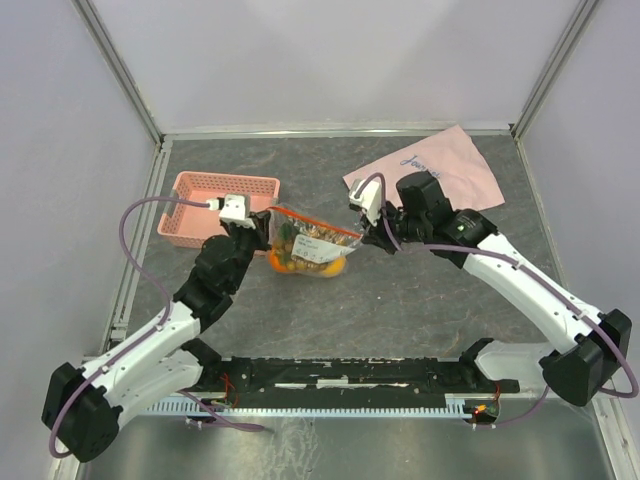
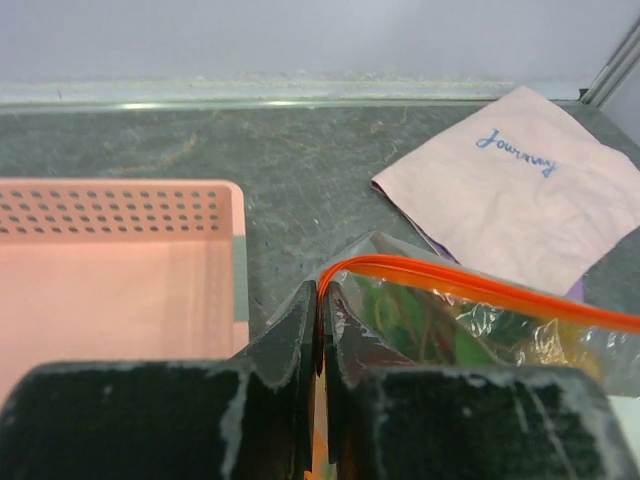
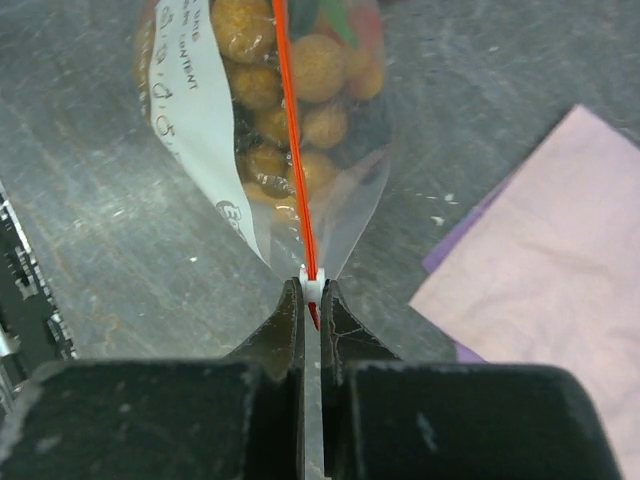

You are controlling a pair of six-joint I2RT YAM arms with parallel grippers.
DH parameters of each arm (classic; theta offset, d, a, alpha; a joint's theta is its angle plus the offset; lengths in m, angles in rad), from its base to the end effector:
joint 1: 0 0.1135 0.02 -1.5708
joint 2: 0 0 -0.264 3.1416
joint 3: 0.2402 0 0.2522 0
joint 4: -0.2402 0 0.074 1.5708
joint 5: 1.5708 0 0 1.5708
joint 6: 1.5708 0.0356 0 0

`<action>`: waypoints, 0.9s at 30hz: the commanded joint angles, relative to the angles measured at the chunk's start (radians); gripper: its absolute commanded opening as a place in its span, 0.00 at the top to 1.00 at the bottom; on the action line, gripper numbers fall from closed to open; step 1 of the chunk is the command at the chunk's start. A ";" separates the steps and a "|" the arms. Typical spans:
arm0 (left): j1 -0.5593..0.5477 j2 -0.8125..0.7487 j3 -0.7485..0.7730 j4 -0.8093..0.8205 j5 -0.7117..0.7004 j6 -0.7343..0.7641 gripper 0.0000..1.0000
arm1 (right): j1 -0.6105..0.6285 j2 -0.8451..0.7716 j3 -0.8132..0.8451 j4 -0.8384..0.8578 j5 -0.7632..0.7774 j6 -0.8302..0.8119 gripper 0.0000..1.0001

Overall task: Place the food in the zip-top bag and seal the zipper
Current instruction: Place the zipper food storage bag at the center of the board, then reset both arms

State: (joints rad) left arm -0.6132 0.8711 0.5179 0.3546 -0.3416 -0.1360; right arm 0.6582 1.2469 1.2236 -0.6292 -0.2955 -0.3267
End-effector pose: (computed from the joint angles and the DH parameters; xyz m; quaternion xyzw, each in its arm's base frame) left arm 0.1771 -0.1100 0.2872 0.0477 0.7050 -0.1434 0.6929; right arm 0.2058 0.1722 0.3524 -0.4767 0.7505 0.2025 0.4106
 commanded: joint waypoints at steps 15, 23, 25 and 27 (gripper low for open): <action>-0.002 -0.439 -0.004 -0.381 0.044 -0.294 0.56 | 0.001 -0.195 -0.185 0.220 -0.055 0.178 0.49; -0.002 -0.540 0.071 -0.628 0.054 -0.341 0.44 | 0.001 -0.289 -0.260 0.228 0.121 0.262 0.33; -0.002 -0.561 0.102 -0.683 0.022 -0.349 0.41 | 0.001 -0.321 -0.280 0.225 0.244 0.298 0.23; -0.002 -0.586 0.134 -0.728 -0.024 -0.339 0.39 | -0.001 -0.354 -0.297 0.217 0.396 0.333 0.13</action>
State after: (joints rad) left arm -0.6136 0.3264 0.5694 -0.2527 -0.3016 -0.4393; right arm 0.6590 0.9554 0.9516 -0.4393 -0.1905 -0.0799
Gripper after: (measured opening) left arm 0.592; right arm 0.792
